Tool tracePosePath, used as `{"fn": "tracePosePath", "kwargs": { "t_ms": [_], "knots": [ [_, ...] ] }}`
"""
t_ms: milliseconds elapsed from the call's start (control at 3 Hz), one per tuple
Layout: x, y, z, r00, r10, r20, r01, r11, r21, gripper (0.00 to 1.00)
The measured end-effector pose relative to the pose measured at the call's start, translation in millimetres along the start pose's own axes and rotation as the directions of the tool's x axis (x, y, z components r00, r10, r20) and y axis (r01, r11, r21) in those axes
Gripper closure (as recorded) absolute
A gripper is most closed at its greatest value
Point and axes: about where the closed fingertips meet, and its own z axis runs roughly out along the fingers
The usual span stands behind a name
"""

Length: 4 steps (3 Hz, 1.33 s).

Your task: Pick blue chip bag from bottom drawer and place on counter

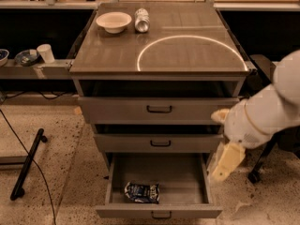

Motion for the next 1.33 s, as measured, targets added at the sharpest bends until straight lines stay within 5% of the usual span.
{"fn": "tracePosePath", "kwargs": {
  "t_ms": [333, 1000, 1333],
  "knots": [
    [28.3, 16.3, 46.7, 0.997, -0.04, -0.064, 0.034, 0.9951, -0.093, 0.0],
    [21.1, 8.3, 79.9, 0.997, -0.07, -0.033, 0.066, 0.9904, -0.122, 0.0],
    [13.0, -4.1, 171.7, 0.994, -0.106, 0.039, 0.111, 0.9823, -0.151, 0.0]
  ]
}}
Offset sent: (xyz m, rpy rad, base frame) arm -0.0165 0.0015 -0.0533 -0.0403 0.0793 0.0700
